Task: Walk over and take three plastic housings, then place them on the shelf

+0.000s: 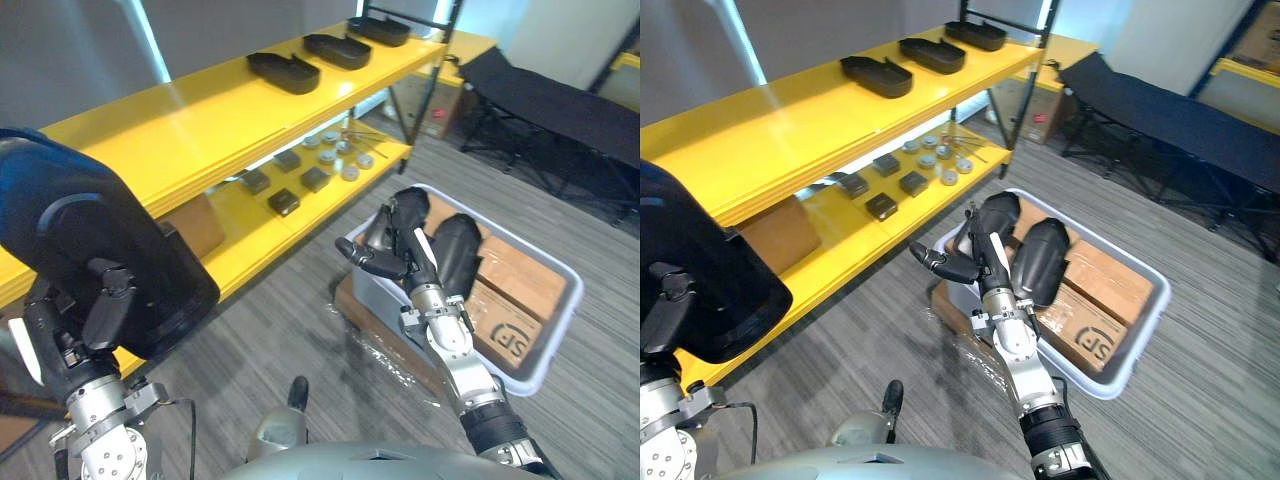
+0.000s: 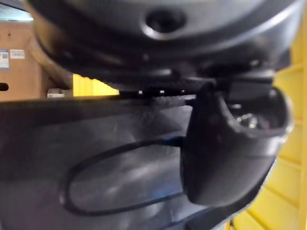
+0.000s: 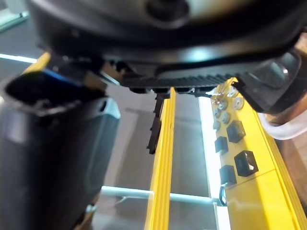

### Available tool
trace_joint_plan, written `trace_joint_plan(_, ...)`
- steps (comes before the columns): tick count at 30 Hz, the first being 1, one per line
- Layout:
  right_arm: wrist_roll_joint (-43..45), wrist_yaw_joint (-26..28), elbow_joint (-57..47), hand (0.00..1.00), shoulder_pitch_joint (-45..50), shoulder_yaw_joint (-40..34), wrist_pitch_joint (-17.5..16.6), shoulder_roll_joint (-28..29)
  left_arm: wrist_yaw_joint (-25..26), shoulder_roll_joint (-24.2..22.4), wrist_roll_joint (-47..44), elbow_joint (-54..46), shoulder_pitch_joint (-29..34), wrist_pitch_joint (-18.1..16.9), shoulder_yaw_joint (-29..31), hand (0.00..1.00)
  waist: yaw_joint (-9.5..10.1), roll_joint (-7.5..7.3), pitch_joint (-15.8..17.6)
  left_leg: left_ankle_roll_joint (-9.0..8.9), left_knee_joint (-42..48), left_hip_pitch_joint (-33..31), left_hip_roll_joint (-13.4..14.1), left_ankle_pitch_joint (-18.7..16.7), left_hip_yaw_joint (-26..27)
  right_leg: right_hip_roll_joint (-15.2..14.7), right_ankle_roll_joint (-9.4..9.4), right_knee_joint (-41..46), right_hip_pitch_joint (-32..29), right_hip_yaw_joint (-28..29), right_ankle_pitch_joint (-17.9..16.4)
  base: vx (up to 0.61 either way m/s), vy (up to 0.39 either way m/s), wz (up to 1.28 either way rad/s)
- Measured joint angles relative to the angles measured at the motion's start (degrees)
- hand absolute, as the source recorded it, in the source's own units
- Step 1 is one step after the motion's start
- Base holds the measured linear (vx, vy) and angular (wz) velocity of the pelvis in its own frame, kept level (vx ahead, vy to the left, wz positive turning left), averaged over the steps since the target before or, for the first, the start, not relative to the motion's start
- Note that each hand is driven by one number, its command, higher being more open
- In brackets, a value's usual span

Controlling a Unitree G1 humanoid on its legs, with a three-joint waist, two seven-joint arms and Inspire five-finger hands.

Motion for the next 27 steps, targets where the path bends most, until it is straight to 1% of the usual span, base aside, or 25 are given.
trace_joint_plan(2, 0.4, -0.5, 0.0, 1.0, -0.1, 0.0, 0.0, -0.1, -0.7, 0.1, -0.5, 0.0, -0.1, -0.2, -0.4, 0.0, -0.63, 0.2, 0.3, 0.09, 0.3, 0.1, -0.1, 0.0, 1.1, -1.3, 0.4, 1.6, 0.0, 0.0, -1.2, -0.1, 0.075, 0.19)
trace_joint_plan(3, 0.6, -0.5, -0.1, 1.0, 0.0, -0.3, -0.1, -0.2, -1.4, 0.2, -1.2, 0.0, -0.6, -0.4, -0.5, 0.0, -0.98, 0.15, 0.7, 0.25, 0.9, 0.0, -0.3, -0.1, 1.9, -2.3, 0.64, 3.5, -0.6, 0.1, -2.3, -0.1, 0.088, 0.17)
trace_joint_plan(4, 0.6, -0.7, -0.1, 1.0, 0.0, -0.9, -0.2, -0.2, -2.5, 0.6, -1.9, 0.0, -1.5, -0.9, -0.6, 0.0, -1.34, -0.19, 1.3, 0.61, 1.5, -0.1, -0.9, -0.4, 2.0, -3.9, 0.87, 7.3, -1.5, 0.6, -4.0, -0.07, 0.066, 0.17)
trace_joint_plan(5, 0.6, -1.1, -0.2, 1.0, 0.1, -1.6, -0.3, -0.2, -3.1, 1.9, -2.6, 0.0, -3.0, -1.0, -0.9, 0.0, -1.97, -0.72, 1.5, 0.87, 2.1, -1.1, -1.5, -0.6, 1.6, -5.2, 0.29, 12.1, -3.9, 4.7, -6.3, -0.07, 0.045, 0.25)
trace_joint_plan(6, 0.6, -1.4, -0.3, 1.0, 0.4, -2.1, -0.5, -0.2, -3.2, 2.7, -2.9, 0.1, -4.2, -1.0, -1.4, 0.0, -2.55, -0.95, 1.8, 1.08, 2.3, -1.5, -1.8, -0.4, 0.7, -5.2, -0.23, 13.6, -5.1, 7.4, -7.4, -0.07, 0.005, 0.59)
trace_joint_plan(7, 0.7, -1.6, -0.7, 1.0, 1.5, -3.6, -1.1, -0.3, -3.3, 4.4, -3.1, 0.3, -6.5, -1.0, -2.9, 0.0, -3.87, -1.02, 2.5, 1.71, 2.1, -1.7, -2.9, 0.3, -1.6, -4.8, -1.02, 14.8, -5.6, 13.1, -8.1, -0.07, 0.013, 0.94)
trace_joint_plan(8, 0.9, -1.7, -0.7, 1.0, 2.6, -5.4, -1.5, -0.4, -3.9, 5.6, -3.2, 0.7, -8.9, -1.0, -4.7, 0.0, -4.9, -0.81, 3.0, 1.89, 1.5, -1.6, -3.8, 1.3, -3.2, -4.1, -1.28, 15.1, -5.5, 17.7, -8.4, -0.06, 0.016, 0.93)
trace_joint_plan(9, 0.9, -1.7, -0.7, 1.0, 2.9, -6.0, -1.5, -0.4, -4.4, 6.1, -3.1, 0.7, -9.6, -1.1, -5.4, 0.0, -5.16, -0.9, 3.1, 1.81, 1.2, -1.6, -4.1, 1.7, -3.7, -3.9, -1.46, 14.9, -5.5, 19.2, -9.2, -0.06, 0.007, 0.62)
trace_joint_plan(10, 0.8, -1.4, -0.7, 1.0, 2.9, -6.4, -2.0, -0.7, -5.0, 6.5, -3.0, 0.8, -10.1, -1.6, -6.2, 0.0, -5.28, -0.87, 3.5, 1.62, 1.0, -1.8, -4.4, 2.2, -4.1, -3.3, -0.56, 13.7, -5.3, 20.7, -10.6, -0.09, -0.046, 0.23)
trace_joint_plan(11, 0.7, -1.1, -0.9, 1.0, 2.9, -6.4, -3.1, -1.5, -5.2, 6.2, -3.2, 1.0, -10.2, -1.9, -6.9, 0.0, -5.39, 0.42, 4.2, 1.28, 1.1, -1.8, -3.6, 2.5, -4.5, -1.9, -0.33, 12.9, -5.0, 21.4, -10.6, -0.12, -0.063, 0.12)
trace_joint_plan(12, 0.7, -0.7, -1.1, 1.0, 2.9, -6.4, -3.3, -1.8, -5.3, 6.2, -3.2, 1.0, -10.0, -2.2, -7.2, 0.0, -5.51, 0.89, 4.5, 1.14, 1.1, -1.8, -3.2, 2.5, -4.5, -1.1, -0.35, 12.5, -5.0, 22.2, -10.6, -0.14, -0.086, 0.12)
trace_joint_plan(14, 0.5, 0.6, -3.6, 1.0, 4.3, -6.3, -3.8, -3.0, -5.4, 6.2, -3.1, 1.1, -8.3, -2.3, -7.9, 0.0, -5.45, 2.47, 5.4, 0.71, 1.2, -2.0, -1.6, 2.4, -3.7, 1.1, -1.14, 12.3, -5.1, 22.4, -11.0, -0.14, -0.097, 0.23)
trace_joint_plan(15, 0.5, 1.1, -4.4, 1.0, 4.8, -6.3, -3.9, -3.5, -5.4, 6.2, -3.1, 1.2, -7.9, -2.3, -8.0, 0.0, -5.49, 2.77, 5.6, 0.57, 1.2, -2.1, -1.2, 2.2, -3.0, 1.5, -1.36, 12.3, -5.1, 22.0, -11.1, -0.12, -0.095, 0.25)
trace_joint_plan(16, 0.4, 1.8, -5.6, 1.0, 5.3, -6.2, -4.2, -4.4, -5.6, 6.2, -3.1, 1.2, -7.0, -2.3, -8.1, 0.0, -5.44, 3.19, 5.8, -0.04, 1.3, -2.4, -0.4, 1.8, -2.0, 2.0, -1.72, 12.3, -5.0, 21.7, -11.3, -0.08, -0.072, 0.25)
trace_joint_plan(17, 0.4, 2.4, -6.4, 1.0, 5.7, -6.2, -4.4, -5.1, -5.8, 6.3, -3.1, 1.5, -6.2, -2.3, -8.2, 0.0, -5.49, 3.29, 5.8, -1.02, 1.9, -3.1, 0.3, 0.2, -0.7, 2.2, -2.16, 12.3, -5.1, 21.0, -11.3, -0.08, -0.074, 0.34)
trace_joint_plan(18, 0.4, 2.6, -7.0, 1.0, 6.2, -6.3, -5.0, -5.6, -6.2, 6.3, -3.1, 2.7, -5.9, -2.4, -8.3, 0.0, -5.25, 2.55, 6.3, -1.24, 3.8, -4.3, 1.3, -2.4, 2.3, 1.5, -3.4, 12.2, -5.3, 20.2, -11.3, -0.05, -0.047, 0.28)
trace_joint_plan(19, 0.5, 2.8, -7.2, 1.0, 6.2, -6.3, -5.1, -5.6, -6.3, 6.3, -3.1, 3.4, -5.4, -2.4, -8.3, 0.0, -5.19, 2.8, 6.1, -0.53, 4.8, -4.6, 1.7, -2.5, 3.4, 1.5, -3.69, 12.4, -5.3, 20.1, -11.5, -0.03, -0.047, 0.16)
trace_joint_plan(20, 0.6, 3.0, -7.3, 1.0, 6.2, -6.3, -5.1, -5.6, -6.4, 6.3, -3.1, 3.6, -4.9, -2.4, -8.3, 0.0, -5.21, 2.9, 6.0, -0.38, 5.6, -4.8, 1.8, -2.7, 3.8, 1.5, -3.84, 12.6, -5.3, 20.1, -11.7, 0.03, -0.038, -0.07)
trace_joint_plan(22, 0.8, 3.4, -7.4, 1.0, 6.2, -6.1, -5.3, -5.5, -7.3, 6.3, -3.1, 4.0, -3.0, -2.4, -8.3, 0.0, -5.1, 2.8, 6.0, 0.13, 7.9, -5.0, 1.8, -2.6, 4.6, 1.2, -3.23, 13.0, -4.6, 20.2, -12.4, 0.08, -0.019, -0.09)
trace_joint_plan(23, 0.8, 3.3, -7.4, 1.0, 6.2, -6.1, -5.9, -5.5, -7.8, 6.3, -3.1, 4.0, -2.2, -2.4, -8.4, 0.0, -5.2, 2.6, 5.9, 0.76, 9.0, -5.3, 1.5, -2.2, 4.9, 0.6, -2.56, 13.3, -4.4, 20.0, -12.3, 0.11, 0.013, 0.02)
trace_joint_plan(24, 0.8, 3.2, -7.4, 1.0, 6.2, -6.1, -6.4, -5.4, -8.0, 6.3, -3.1, 4.0, -2.2, -2.4, -8.5, 0.0, -5.22, 2.59, 5.9, 0.84, 9.8, -5.7, 1.3, -2.1, 4.9, 0.3, -2.31, 13.3, -4.3, 19.9, -12.4, 0.18, 0.06, 0.08)
trace_joint_plan(25, 0.8, 2.5, -7.4, 1.0, 6.2, -6.1, -6.8, -4.3, -8.5, 6.4, -3.1, 4.0, -2.5, -2.4, -8.4, 0.0, -5.17, 2.31, 6.0, 1.5, 11.7, -6.5, 0.3, -2.8, 5.1, -0.6, -1.61, 13.2, -3.9, 19.4, -12.7, 0.16, 0.057, 0.14)
trace_joint_plan(27, 0.6, 1.5, -7.4, 1.0, 6.1, -6.1, -6.8, -3.4, -8.7, 6.4, -3.1, 4.0, -3.1, -2.4, -8.4, 0.0, -5.09, 2.14, 6.0, 1.97, 14.2, -7.6, -1.1, -4.2, 4.9, -1.7, -0.54, 12.9, -3.2, 18.6, -12.8, 0.15, 0.053, 0.21)
